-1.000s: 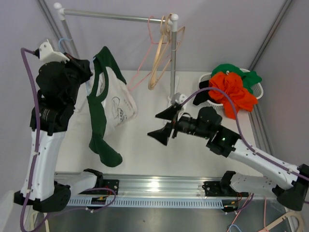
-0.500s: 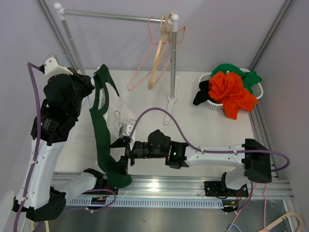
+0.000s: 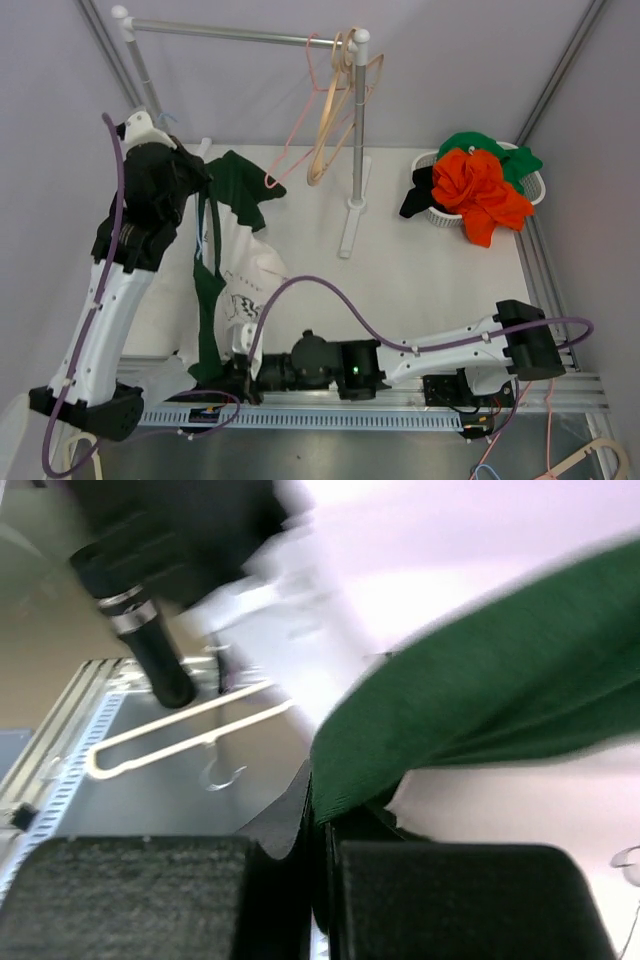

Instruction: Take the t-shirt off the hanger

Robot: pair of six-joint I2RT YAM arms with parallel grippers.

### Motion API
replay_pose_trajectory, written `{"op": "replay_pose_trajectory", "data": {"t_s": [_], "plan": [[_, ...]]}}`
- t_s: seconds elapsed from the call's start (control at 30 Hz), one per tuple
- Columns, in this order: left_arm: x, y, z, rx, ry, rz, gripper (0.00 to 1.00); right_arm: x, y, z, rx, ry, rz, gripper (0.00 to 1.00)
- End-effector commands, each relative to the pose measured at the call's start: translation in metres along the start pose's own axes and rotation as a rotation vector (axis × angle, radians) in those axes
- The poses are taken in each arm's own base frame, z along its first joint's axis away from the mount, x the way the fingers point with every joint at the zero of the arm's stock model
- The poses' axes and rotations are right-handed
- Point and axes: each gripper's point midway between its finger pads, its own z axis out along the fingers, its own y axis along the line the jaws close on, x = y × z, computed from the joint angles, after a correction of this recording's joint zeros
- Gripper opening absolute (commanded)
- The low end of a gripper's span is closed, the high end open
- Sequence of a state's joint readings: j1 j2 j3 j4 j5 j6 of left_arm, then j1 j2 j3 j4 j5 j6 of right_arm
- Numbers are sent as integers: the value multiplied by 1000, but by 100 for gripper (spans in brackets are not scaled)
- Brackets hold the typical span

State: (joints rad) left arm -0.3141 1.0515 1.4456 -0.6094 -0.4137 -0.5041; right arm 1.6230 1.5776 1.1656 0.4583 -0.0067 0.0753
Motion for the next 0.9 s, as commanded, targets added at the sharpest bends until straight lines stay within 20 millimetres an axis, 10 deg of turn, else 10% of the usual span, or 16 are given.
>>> {"op": "replay_pose_trajectory", "data": {"t_s": [0.0, 0.13, 0.33, 0.63, 0.73, 0.87], "plan": [[-56, -33, 18, 89, -114, -65, 1, 6, 51, -19, -11, 19, 29, 0], [-58, -53, 0, 197, -47, -56, 1, 57, -4, -31, 217, 110, 138, 0], [-29, -40, -114, 428, 53, 34, 1, 29, -136, -81, 575, 17, 211, 0], [17, 34, -196, 377, 52, 162, 1, 55, -195, -176, 1019, 179, 225, 0], [29, 47, -189, 334, 53, 169, 1, 35, -227, -234, 1249, 121, 179, 0], [40, 43, -181, 351, 79, 160, 1, -44, -271, -295, 1317, -67, 116, 0]]}}
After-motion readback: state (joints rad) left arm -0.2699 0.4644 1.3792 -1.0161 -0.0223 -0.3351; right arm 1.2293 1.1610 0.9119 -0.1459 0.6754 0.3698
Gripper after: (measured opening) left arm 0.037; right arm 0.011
